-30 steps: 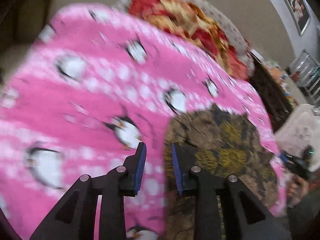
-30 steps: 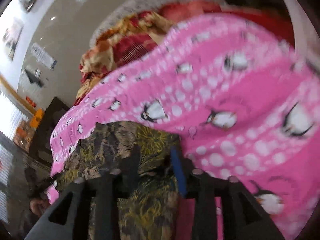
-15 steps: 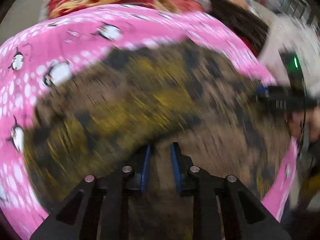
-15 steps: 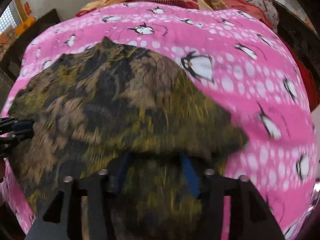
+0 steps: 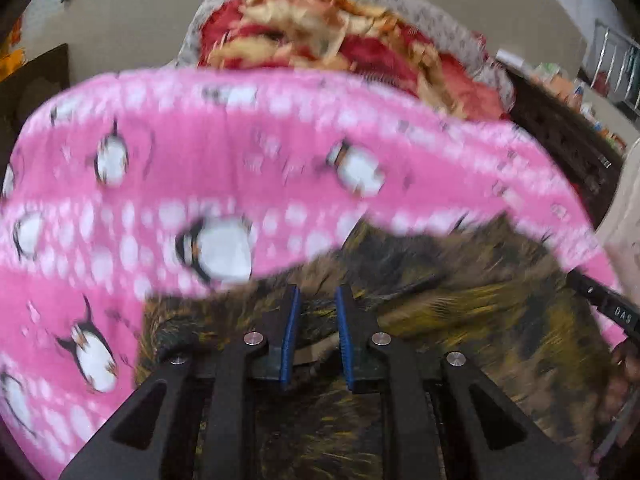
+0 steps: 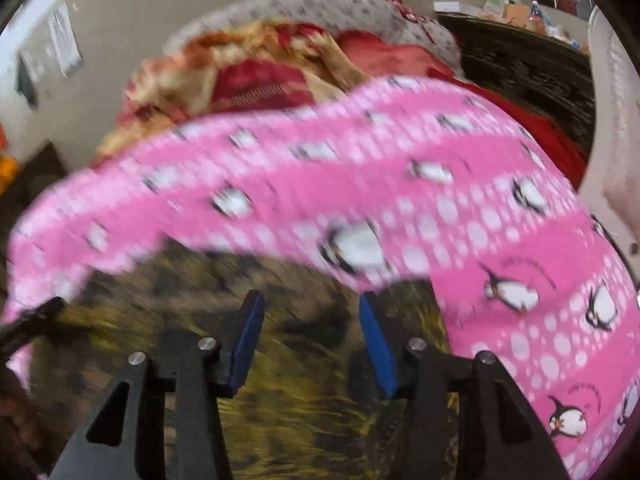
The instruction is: Fold small clothes
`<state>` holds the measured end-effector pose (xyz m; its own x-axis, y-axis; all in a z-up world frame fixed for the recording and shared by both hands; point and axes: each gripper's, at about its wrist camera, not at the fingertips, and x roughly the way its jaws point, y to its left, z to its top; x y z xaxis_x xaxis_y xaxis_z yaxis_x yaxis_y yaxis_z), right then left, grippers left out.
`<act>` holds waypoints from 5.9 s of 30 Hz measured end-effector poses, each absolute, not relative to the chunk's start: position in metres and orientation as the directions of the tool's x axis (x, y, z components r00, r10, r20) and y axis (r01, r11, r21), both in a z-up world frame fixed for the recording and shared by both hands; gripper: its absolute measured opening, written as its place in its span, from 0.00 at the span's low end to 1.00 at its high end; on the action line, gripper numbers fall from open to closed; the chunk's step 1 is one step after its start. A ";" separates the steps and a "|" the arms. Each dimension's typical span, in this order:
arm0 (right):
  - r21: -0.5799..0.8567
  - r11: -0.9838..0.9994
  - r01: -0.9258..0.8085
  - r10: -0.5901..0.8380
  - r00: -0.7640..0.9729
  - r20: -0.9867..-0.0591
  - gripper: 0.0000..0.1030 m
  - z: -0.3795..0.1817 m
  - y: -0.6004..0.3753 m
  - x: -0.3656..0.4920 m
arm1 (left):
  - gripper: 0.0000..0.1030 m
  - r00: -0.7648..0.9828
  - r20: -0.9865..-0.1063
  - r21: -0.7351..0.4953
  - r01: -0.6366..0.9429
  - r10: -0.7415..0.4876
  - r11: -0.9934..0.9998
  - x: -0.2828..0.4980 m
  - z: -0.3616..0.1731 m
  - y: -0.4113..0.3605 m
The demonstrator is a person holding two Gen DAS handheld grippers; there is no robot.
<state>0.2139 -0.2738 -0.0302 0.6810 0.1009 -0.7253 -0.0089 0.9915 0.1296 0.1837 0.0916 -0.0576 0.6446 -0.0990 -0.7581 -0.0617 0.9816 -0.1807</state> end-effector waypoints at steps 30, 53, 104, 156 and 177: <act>0.335 0.928 -0.159 0.361 0.600 -0.714 0.88 -0.068 -0.286 0.240 | 0.00 0.635 -0.768 -0.272 -0.205 -0.084 0.940 0.183 -0.063 0.134; 0.147 0.870 -0.470 0.420 0.554 -0.719 0.20 -0.059 -0.336 0.083 | 0.02 0.614 -0.741 -0.285 0.083 -0.274 0.955 0.019 -0.062 0.096; 0.023 0.890 -0.456 0.338 0.624 -0.705 0.36 -0.031 -0.157 0.078 | 0.46 0.731 -0.522 -0.763 -0.170 -0.439 0.623 -0.046 -0.087 0.154; 0.308 0.733 -0.606 0.555 0.270 -0.787 0.61 0.033 -0.071 0.183 | 0.00 0.855 -0.496 -0.184 0.069 -0.153 0.981 -0.045 -0.005 0.087; 0.278 0.707 -0.651 0.381 0.020 -0.924 0.10 0.006 0.057 0.270 | 0.00 0.842 -0.447 -0.186 0.244 -0.303 0.952 -0.033 0.023 0.057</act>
